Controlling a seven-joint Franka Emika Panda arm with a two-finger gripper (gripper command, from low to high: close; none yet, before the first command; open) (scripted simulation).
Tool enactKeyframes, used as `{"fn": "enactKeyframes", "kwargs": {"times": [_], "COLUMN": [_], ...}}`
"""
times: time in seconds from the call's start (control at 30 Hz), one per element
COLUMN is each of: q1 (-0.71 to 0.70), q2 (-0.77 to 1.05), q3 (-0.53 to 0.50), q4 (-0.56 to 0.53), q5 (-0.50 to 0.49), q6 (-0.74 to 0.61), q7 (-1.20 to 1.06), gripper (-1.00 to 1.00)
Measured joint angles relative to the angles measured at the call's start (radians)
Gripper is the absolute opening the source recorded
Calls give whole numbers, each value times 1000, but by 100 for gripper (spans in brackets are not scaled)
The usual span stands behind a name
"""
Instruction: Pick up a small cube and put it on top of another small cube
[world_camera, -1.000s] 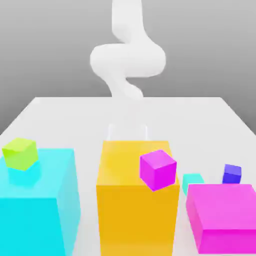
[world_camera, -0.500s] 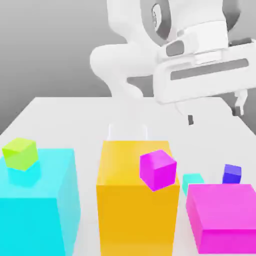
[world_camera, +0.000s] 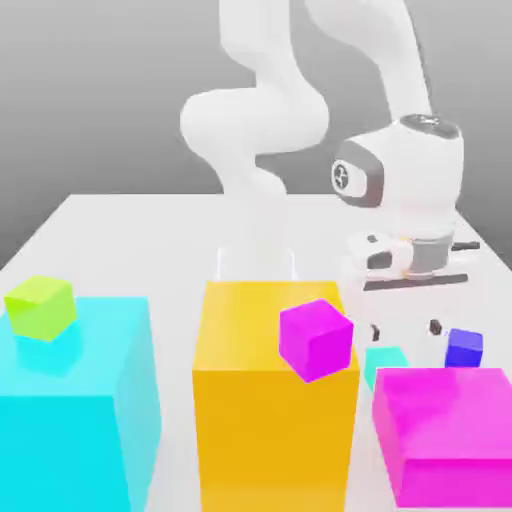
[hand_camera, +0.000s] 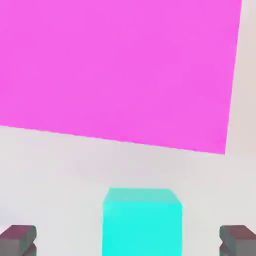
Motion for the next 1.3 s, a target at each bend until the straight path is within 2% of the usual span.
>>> {"fn": "enactKeyframes", "kwargs": {"times": [0.2,0.37,0.5,0.53,0.73,0.93,1.1,1.3], "q1": [-5,81,184,207,217,120,81,106], "q2": [97,193,270,289,298,209,112,8], "q3": [-42,-166,-282,-304,-315,-205,-125,-100], "q4": [21,43,53,54,54,45,25,-3], "q5": [-150,-306,-369,-375,-382,-311,-155,-14], "q6": [73,145,209,225,234,161,87,5], "q7": [98,209,265,273,280,215,101,9], "gripper": [0,0,0,-100,-100,-100,-100,-100]}}
